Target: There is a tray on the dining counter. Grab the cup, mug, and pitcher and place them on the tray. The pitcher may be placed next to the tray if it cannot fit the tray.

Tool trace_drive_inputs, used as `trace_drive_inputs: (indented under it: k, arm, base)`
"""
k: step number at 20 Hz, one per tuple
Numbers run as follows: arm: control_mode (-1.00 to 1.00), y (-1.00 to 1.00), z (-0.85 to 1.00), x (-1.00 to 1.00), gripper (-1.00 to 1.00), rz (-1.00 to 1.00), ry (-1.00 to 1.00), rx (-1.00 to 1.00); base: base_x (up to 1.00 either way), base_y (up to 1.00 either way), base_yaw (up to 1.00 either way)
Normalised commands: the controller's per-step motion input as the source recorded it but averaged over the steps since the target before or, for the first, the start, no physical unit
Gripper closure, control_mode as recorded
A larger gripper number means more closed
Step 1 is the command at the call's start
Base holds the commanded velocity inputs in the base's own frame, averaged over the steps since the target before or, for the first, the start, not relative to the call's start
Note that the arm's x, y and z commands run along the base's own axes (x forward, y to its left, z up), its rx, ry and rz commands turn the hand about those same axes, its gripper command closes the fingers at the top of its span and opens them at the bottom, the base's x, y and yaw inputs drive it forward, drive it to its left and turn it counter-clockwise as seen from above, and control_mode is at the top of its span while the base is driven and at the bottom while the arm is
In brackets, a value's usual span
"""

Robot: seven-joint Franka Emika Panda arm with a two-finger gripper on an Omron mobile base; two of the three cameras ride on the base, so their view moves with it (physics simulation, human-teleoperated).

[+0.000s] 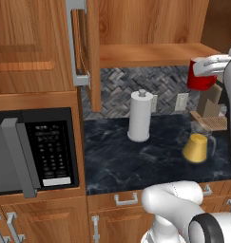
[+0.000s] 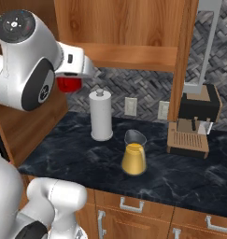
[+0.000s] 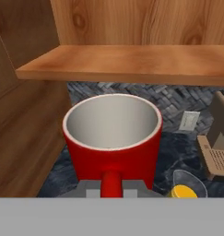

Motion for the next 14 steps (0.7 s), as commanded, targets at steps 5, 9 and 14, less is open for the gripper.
trace_drive_inputs:
  k: [5,9,14]
  arm:
    - [-1.00,0.01,-0.02,-0.05,1.00,0.00,0.00,0.00]
    - [-1.00,0.00,0.00,0.00,1.00,0.00,0.00,0.00]
    - [1.00,0.00,0.00,0.00,1.00,0.00,0.00,0.00]
  base:
    - [0.00,0.00,0.00]
    - [0.00,0.00,0.00]
    - [-0.08,0.00,0.00]
